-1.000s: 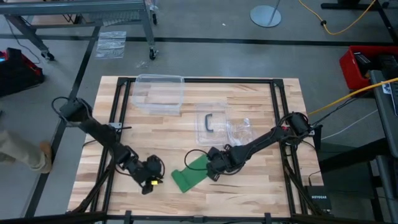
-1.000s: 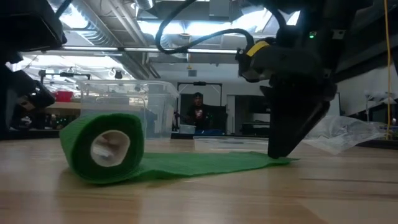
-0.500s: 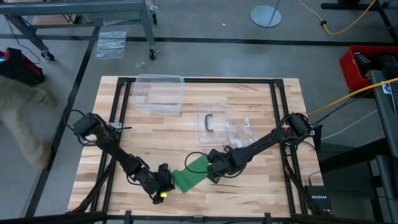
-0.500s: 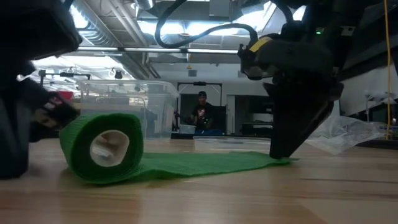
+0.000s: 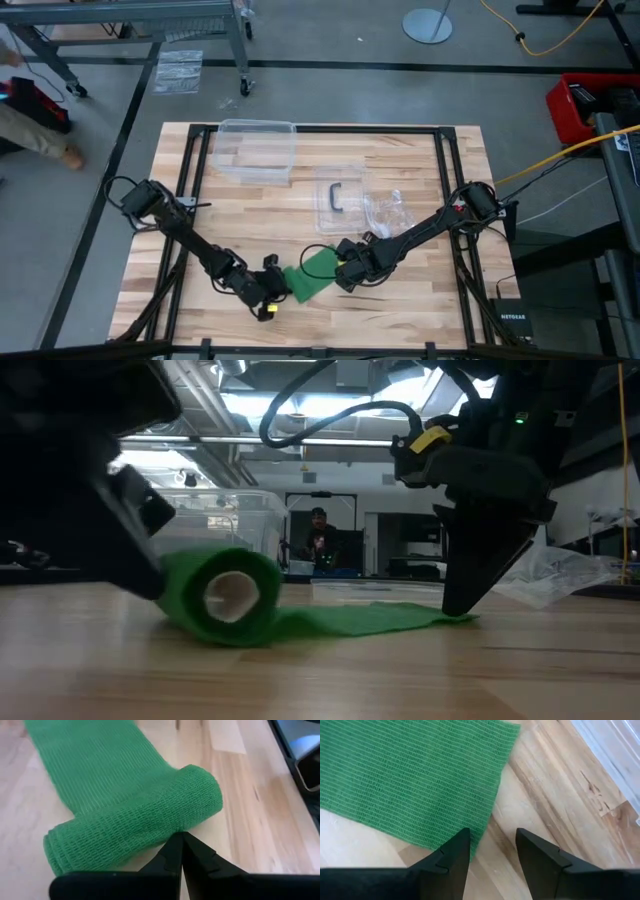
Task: Roll bandage
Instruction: Roll the green bandage
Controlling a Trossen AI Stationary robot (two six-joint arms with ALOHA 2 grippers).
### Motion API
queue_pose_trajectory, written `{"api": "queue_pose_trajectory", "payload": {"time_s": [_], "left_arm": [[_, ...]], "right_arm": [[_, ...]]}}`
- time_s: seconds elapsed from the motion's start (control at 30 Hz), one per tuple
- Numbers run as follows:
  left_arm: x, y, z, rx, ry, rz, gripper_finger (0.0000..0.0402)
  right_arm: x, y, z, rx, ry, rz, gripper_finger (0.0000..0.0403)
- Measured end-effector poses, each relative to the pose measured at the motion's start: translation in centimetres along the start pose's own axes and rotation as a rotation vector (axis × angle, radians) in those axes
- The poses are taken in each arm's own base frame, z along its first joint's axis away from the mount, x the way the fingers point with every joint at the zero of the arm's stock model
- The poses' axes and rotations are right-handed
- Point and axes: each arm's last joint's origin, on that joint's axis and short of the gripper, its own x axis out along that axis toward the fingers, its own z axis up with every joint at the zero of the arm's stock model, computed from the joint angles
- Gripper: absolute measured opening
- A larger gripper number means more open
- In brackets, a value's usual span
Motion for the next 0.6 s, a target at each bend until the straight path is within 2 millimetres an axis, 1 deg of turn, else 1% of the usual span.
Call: {"api": "queue_pose_trajectory", "payload": {"time_s": [0.17, 0.43, 0.6], "left_arm": [[0.4, 0.7, 0.7, -0.019, -0.014, 0.02, 0.0001], [0.5, -0.1, 2.1, 0.039, -0.037, -0.018, 0.0001], [0.5, -0.2, 2.3, 0.058, -0.034, -0.02, 0.0001]], "right_arm": [[0.0, -0.1, 0.0, -0.004, 0.004, -0.009, 0.0165], [-0.1, -1.0, -0.4, -0.043, 0.017, -0.124, 0.0165], [-0.1, -1.3, -0.5, -0.053, 0.016, -0.157, 0.0165]]}}
